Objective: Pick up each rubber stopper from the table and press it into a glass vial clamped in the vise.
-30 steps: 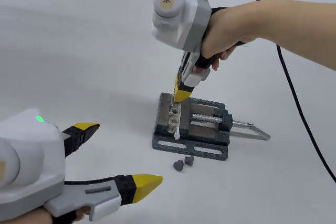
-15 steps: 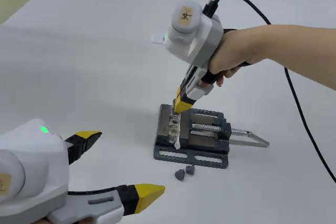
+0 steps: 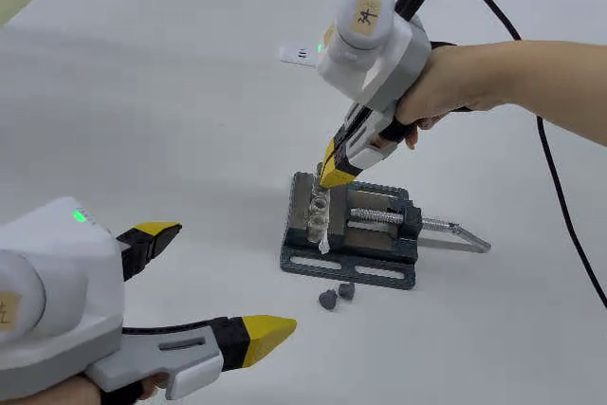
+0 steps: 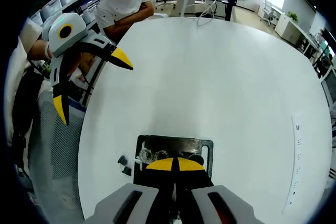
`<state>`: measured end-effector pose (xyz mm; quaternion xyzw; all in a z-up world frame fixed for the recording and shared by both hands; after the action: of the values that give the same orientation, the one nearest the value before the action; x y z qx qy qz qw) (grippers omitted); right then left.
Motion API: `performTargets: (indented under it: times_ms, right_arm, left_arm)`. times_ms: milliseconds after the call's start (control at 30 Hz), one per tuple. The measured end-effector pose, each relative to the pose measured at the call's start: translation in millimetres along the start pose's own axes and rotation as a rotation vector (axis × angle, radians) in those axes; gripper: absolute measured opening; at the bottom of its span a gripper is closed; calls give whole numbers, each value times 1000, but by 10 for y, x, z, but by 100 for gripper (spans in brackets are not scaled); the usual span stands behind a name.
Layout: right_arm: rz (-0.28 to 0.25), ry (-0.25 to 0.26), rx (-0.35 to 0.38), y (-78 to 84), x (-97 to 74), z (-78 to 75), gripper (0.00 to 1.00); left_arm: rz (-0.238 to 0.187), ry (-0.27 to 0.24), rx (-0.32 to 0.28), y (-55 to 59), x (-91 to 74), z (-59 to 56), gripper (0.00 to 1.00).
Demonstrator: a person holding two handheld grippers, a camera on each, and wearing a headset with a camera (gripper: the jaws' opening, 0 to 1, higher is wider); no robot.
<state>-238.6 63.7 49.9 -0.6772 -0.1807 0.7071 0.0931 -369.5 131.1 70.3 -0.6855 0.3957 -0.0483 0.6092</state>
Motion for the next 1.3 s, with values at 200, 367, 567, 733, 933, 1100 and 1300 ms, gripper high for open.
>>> performTargets:
  times_ms: [200, 367, 567, 733, 933, 1100, 1300]
  right_arm:
    - [-67, 27, -1, -35, -62, 21, 1]
    - [-80, 42, -21, -3, -127, 86, 9]
    - [-133, 90, -35, 9, -158, 147, 19]
    - [-185, 120, -43, 38, -222, 258, 28]
    - [-203, 131, -40, 110, -328, 400, 34]
    - [-214, 140, -36, 187, -358, 533, 39]
    - [-234, 144, -14, 284, -287, 703, 37]
  left_arm:
    - [-5, 0, -2, -31, -1, -20, 89]
    - [-6, 3, 0, -24, 4, -16, 89]
    - [0, 9, 10, -9, -3, -23, 89]
    - [-2, 10, 12, -9, -15, -14, 89]
    - [2, 17, 21, -25, -29, -68, 89]
    - [6, 18, 28, -22, -52, -80, 89]
    - [17, 23, 40, -2, -83, -112, 89]
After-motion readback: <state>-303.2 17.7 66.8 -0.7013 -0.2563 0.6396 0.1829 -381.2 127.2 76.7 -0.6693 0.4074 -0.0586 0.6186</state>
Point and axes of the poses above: the centre of the closed fingertips' face, and the gripper's own axes: x roughly forward along the fingers, z roughly to its left, y roughly out of its underside, the point moved 2 cm from there along -x, roughly backward along the fingers, and after that the axes turned 5 degrees about y, right-handed, at the moved point
